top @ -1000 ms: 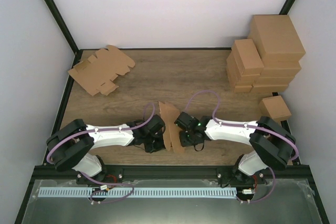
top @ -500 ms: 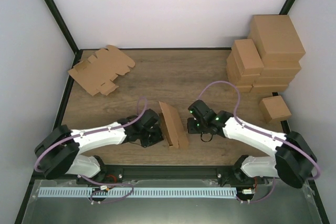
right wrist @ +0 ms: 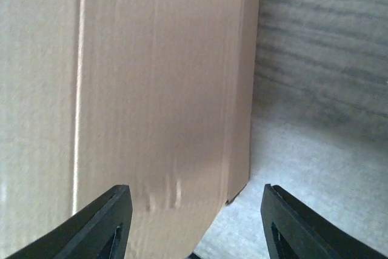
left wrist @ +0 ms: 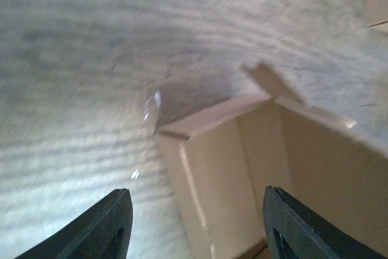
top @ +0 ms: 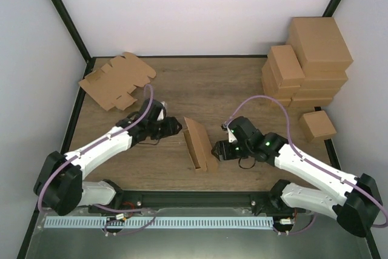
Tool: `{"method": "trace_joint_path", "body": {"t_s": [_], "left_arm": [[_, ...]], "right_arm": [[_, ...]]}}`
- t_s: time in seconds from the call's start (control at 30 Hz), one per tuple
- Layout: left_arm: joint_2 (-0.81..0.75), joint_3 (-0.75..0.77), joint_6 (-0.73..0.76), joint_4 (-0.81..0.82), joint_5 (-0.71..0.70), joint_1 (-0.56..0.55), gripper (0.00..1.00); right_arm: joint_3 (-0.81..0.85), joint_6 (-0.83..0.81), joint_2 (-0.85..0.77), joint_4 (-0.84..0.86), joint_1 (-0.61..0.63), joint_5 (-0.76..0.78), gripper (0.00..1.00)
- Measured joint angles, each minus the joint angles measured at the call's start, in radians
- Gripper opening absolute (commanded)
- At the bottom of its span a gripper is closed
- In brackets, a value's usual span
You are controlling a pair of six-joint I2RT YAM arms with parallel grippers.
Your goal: Fold the paper box
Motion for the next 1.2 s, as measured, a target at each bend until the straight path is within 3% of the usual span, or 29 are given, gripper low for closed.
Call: {"method": "trace_joint_path", "body": {"t_s": [0.23, 0.6, 0.7, 0.8, 1.03, 1.2], "left_arm": [[0.109, 0.019, 0.149, 0.133, 0.035, 0.063, 0.49], [0.368, 0.072, 0.183, 0.234, 0.163, 0.138, 0.48], [0.415, 0.086, 0.180, 0.271, 0.201, 0.138, 0.48], [0.457, 0.104, 0.176, 0.301, 0.229, 0.138, 0.48], [0.481, 0.106, 0.165, 0.330, 0.266, 0.138, 0.48], [0.452, 0.100, 0.165, 0.286, 0.199, 0.180, 0.49]], "right_arm": [[-0.028, 0.040, -0.087, -0.093, 0.000, -0.068, 0.61], [-0.200, 0.120, -0.264, -0.111, 0.089, -0.225, 0.61], [-0.227, 0.140, -0.291, -0.074, 0.136, -0.237, 0.69], [-0.234, 0.150, -0.285, -0.034, 0.149, -0.240, 0.76], [-0.230, 0.137, -0.137, 0.081, 0.158, -0.192, 0.77], [-0.193, 0.112, -0.040, 0.121, 0.151, -0.101, 0.77]]}}
